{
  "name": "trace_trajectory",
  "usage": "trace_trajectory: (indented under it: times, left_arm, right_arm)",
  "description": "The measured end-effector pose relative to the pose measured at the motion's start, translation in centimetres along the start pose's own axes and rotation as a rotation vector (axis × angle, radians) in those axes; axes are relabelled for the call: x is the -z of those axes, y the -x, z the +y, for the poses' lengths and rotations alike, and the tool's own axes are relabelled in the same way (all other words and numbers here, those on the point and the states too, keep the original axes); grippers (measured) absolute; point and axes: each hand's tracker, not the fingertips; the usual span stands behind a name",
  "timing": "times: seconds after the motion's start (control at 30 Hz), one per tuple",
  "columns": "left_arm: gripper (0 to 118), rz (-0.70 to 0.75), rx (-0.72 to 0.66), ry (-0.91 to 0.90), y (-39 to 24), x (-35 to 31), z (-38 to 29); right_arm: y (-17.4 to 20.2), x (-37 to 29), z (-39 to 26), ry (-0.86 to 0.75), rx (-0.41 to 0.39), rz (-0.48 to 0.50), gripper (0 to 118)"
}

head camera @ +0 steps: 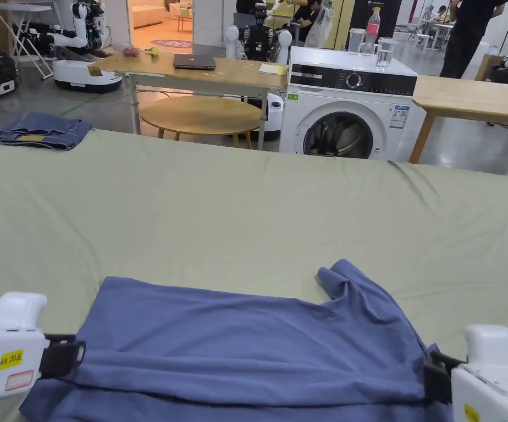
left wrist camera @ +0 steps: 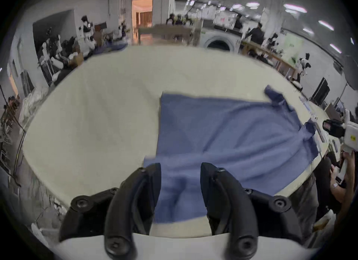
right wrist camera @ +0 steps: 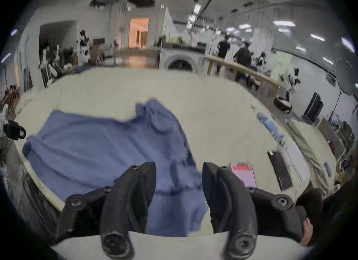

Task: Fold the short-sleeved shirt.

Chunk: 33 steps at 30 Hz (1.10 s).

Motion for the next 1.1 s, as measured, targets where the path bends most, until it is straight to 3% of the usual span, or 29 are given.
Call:
trace_trajectory:
  times: [0.13,0.17,0.2,0.23,0.27,0.3,0.37,0.4,0.63,0.93,0.97,1.0,1.1]
  left_arm:
    - [39,0.005,0.029,-0.203,-2.9,-0.9,1.2]
    - [39,0.022,0.036,-0.279,-3.5,-1.1,1.2]
    - [39,0.038,0.051,-0.345,-4.4,-1.4,1.3]
    - [39,0.055,0.067,-0.380,-5.2,-1.6,1.4]
    - [35,0.067,0.081,-0.417,-5.8,-1.6,1.6]
    - [22,0.069,0.087,-0.450,-6.1,-1.5,1.8]
    - [0,0.130,0.094,-0.501,-7.3,-1.7,2.1]
    - [0,0.122,0.094,-0.530,-7.6,-1.7,2.3]
    - [0,0.094,-0.021,-0.422,-4.7,0.6,6.1]
    - [0,-0.033,-0.167,0.066,5.2,11.3,13.4]
    - [4,-0.054,-0.196,0.121,5.4,12.3,14.0]
    - [20,-0.054,-0.195,0.166,6.0,13.7,14.6]
    - [33,-0.047,-0.164,0.279,7.0,17.2,15.7]
  right_arm:
    - [3.1,-0.4,1.2,-0.186,0.080,0.048,48]
    - [3.9,-0.4,1.5,-0.218,0.090,0.044,39]
    - [4.7,-0.5,1.8,-0.260,0.104,0.039,19]
    - [5.4,-0.5,2.0,-0.288,0.108,0.037,9]
    - [6.1,-0.4,2.2,-0.319,0.118,0.045,7]
    - [6.7,-0.4,2.5,-0.335,0.121,0.060,0]
    - [7.8,-0.3,2.9,-0.346,0.117,0.074,0]
    - [8.4,-0.3,3.2,-0.362,0.113,0.091,0]
    - [9.8,0.8,4.2,-0.351,0.089,0.141,0]
    - [8.9,4.3,4.2,-0.237,0.055,0.155,0]
    - [8.7,4.7,4.0,-0.222,0.058,0.159,0]
    - [8.5,5.2,3.9,-0.207,0.058,0.155,0]
    - [8.1,6.2,3.4,-0.164,0.065,0.152,0]
